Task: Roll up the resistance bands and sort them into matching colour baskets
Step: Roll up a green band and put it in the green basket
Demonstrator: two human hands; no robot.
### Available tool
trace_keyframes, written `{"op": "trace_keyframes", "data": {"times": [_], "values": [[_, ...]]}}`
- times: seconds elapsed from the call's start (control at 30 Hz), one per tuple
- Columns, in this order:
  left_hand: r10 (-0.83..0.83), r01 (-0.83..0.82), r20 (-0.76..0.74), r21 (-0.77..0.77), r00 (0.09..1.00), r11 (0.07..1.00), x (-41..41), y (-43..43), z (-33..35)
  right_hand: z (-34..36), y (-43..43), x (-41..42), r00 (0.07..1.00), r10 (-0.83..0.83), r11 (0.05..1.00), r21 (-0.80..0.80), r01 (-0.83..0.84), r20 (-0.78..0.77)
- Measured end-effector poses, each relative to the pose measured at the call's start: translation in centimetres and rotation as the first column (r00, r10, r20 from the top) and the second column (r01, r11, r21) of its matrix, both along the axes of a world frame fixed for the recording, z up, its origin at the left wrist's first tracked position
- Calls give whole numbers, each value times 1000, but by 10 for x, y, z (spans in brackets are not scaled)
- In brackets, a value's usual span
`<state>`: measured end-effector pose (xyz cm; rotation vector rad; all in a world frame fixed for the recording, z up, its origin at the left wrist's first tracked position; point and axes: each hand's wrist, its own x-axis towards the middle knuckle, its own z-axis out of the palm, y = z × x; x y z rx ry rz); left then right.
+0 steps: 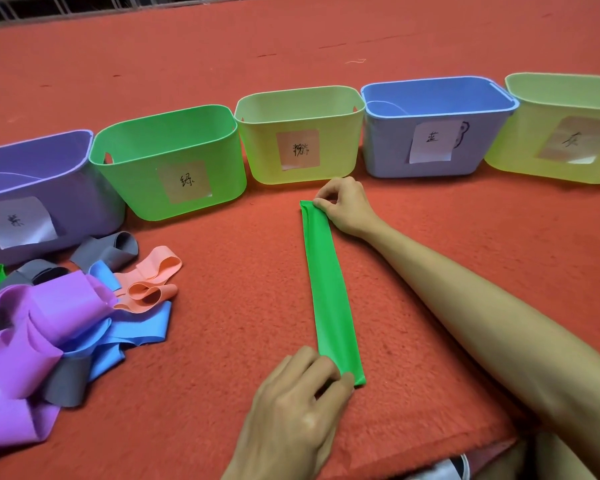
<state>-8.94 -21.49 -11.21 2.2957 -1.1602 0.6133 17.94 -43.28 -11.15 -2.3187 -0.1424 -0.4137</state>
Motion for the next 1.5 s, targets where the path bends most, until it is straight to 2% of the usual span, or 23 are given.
{"op": "trace_keyframes", "data": {"times": [0.33,0.53,0.67,0.8,0.9,1.0,1.13,1.27,1.5], "values": [[-3,17,141,-98,990,995,-3,-3,0,0,-2,5,1000,-22,999,-29,22,-17],[-3,3,1,63,1000,998,-1,-2,1,6,0,-1,1000,-13,999,-36,12,-11],[55,-54,-66,23,996,998,-2,-2,1,5,-1,-4,1000,3,1000,-28,-3,-7],[84,-82,-75,34,994,996,1,0,2,5,-2,-4,1000,3,1000,-23,-3,-1],[123,-125,-67,-37,990,991,11,1,18,4,-2,-4,1000,5,1000,-22,-5,5],[266,-286,-153,-129,952,949,58,1,33,3,-2,-3,1000,16,1000,-13,-15,15],[437,-466,-285,-40,853,884,179,-10,22,2,0,-4,1000,15,1000,9,-15,25],[418,-465,-411,-18,810,885,252,-33,6,1,-1,-4,1000,13,999,50,-14,22],[379,-491,-474,-134,795,861,266,-43,2,-3,-7,1,1000,22,994,103,-22,8]]}}
